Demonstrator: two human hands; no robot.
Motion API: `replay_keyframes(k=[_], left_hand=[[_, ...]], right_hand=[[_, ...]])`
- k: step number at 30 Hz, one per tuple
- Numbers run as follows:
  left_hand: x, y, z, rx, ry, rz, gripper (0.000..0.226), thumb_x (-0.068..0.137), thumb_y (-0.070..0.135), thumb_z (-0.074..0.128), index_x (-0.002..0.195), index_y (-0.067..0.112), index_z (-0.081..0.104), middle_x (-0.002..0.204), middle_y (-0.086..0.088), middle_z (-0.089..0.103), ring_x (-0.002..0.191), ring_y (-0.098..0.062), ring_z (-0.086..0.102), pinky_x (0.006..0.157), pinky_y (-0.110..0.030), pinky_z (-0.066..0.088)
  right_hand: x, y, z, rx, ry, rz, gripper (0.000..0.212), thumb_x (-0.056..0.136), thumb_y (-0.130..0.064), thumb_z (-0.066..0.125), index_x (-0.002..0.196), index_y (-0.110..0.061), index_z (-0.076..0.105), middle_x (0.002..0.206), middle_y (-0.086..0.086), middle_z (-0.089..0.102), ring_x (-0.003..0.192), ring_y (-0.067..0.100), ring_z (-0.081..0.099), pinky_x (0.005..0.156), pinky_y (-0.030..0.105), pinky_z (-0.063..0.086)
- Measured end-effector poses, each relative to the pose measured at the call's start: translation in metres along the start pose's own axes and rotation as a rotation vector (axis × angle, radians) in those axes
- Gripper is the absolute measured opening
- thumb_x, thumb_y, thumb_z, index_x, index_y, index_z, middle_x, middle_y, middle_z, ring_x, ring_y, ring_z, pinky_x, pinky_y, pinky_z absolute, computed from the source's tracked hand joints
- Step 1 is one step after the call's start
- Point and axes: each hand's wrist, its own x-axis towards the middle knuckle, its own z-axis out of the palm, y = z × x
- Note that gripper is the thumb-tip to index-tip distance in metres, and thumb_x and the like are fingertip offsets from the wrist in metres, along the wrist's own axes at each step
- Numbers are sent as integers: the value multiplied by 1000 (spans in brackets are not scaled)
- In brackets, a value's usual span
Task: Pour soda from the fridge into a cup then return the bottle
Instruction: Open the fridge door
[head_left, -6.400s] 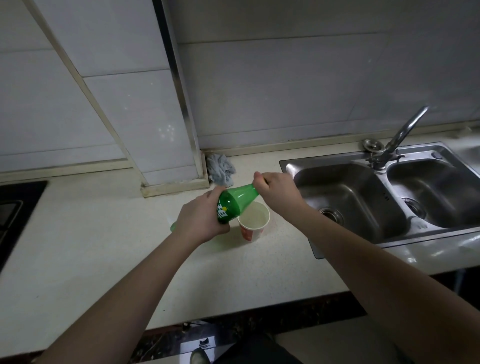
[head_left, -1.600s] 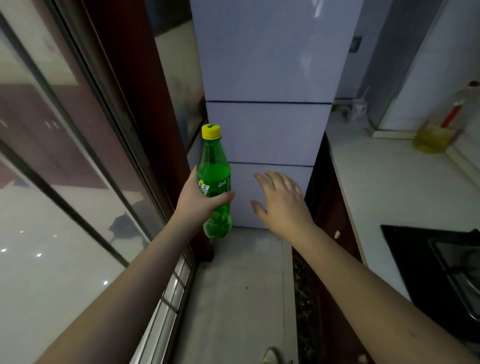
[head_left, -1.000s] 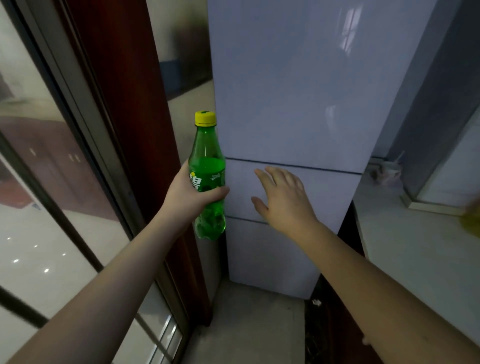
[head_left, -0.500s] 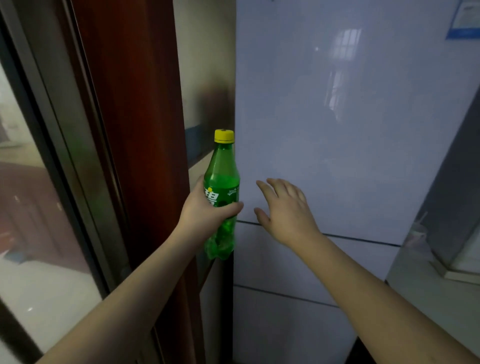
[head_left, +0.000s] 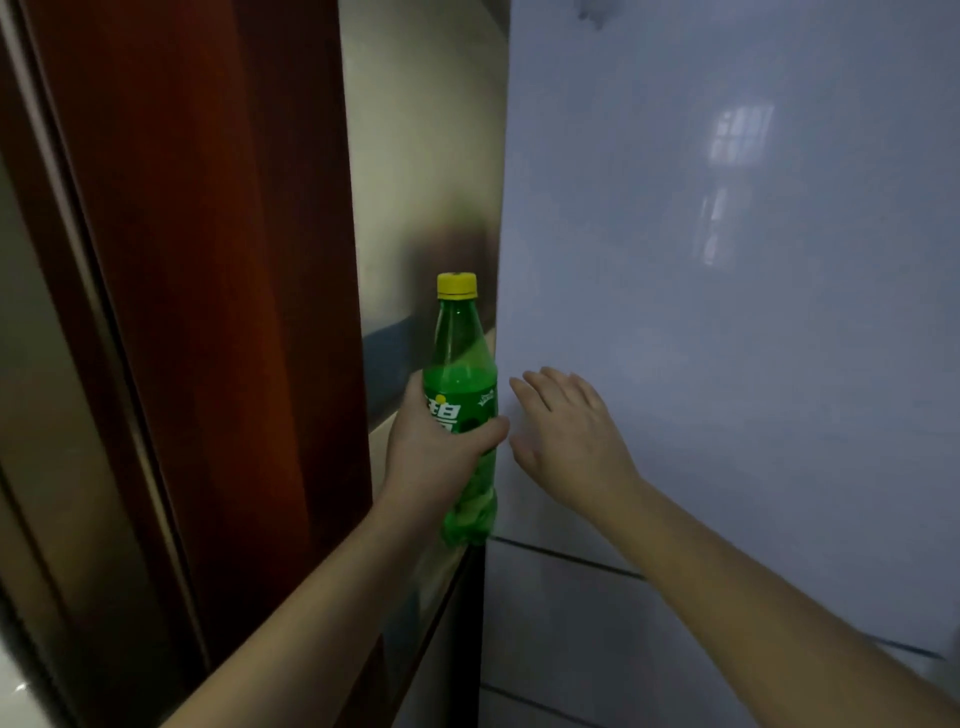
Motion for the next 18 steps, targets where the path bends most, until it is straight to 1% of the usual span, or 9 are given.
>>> replay_keyframes(k=[3,5,9,10,12,14,15,16,18], left_hand=[[15,1,8,39,42,5,54,68,13,85,108,29,52,92,10,64,82,-2,61,64,-24,44],[22,1,11,69,60,11,53,68,13,84,106,30,51,91,10,63,81,-1,59,63,-22,43],[32,-3,12,81,99,-1,51,68,12,85,96,36,50,91,10,62,81,0,58,63,-22,42],[34,-4,12,88,107,-6,51,68,12,85,96,36,50,91,11,62,81,0,58,63,-22,42],[35,-7,13,98,113,-16,52,68,13,85,100,34,50,92,11,62,83,1,58,64,-22,42],[36,-11,12,100,119,-35,54,67,12,85,104,31,52,93,9,63,85,-4,60,66,-25,46],[36,-14,12,99,121,-48,54,66,12,86,105,31,53,94,7,64,86,-8,62,69,-29,49],[36,-16,12,99,120,-60,55,65,12,86,105,31,53,95,6,65,88,-11,64,73,-34,53],[34,-19,11,107,109,-73,55,64,13,86,104,32,54,95,4,66,89,-14,65,81,-42,55]], right_hand=[[25,12,24,61,4,-50,58,80,-28,68,130,-4,53,129,15,57,124,33,50,109,46,32],[39,16,38,85,-25,-100,59,79,-27,67,131,-2,52,131,16,56,126,34,48,110,46,30],[64,17,66,-33,-45,-271,56,75,-29,66,123,-2,58,127,15,59,126,32,48,112,47,30],[69,16,72,-107,-62,-311,52,77,-31,63,120,-2,61,125,15,60,127,32,47,113,46,27],[75,11,77,-308,-163,-375,42,87,-33,49,117,-8,65,125,13,60,132,32,39,117,45,11],[77,6,81,-551,-293,-430,42,97,-35,35,119,-15,65,130,12,57,135,34,32,116,50,-6],[77,2,80,-663,-347,-455,45,99,-36,30,122,-17,63,134,12,54,135,35,30,113,53,-12],[76,0,82,-748,-381,-472,46,100,-38,28,127,-18,59,138,12,51,136,35,29,112,55,-14],[79,-5,87,-869,-405,-481,51,101,-42,24,139,-17,48,146,11,42,140,35,22,111,57,-14]])
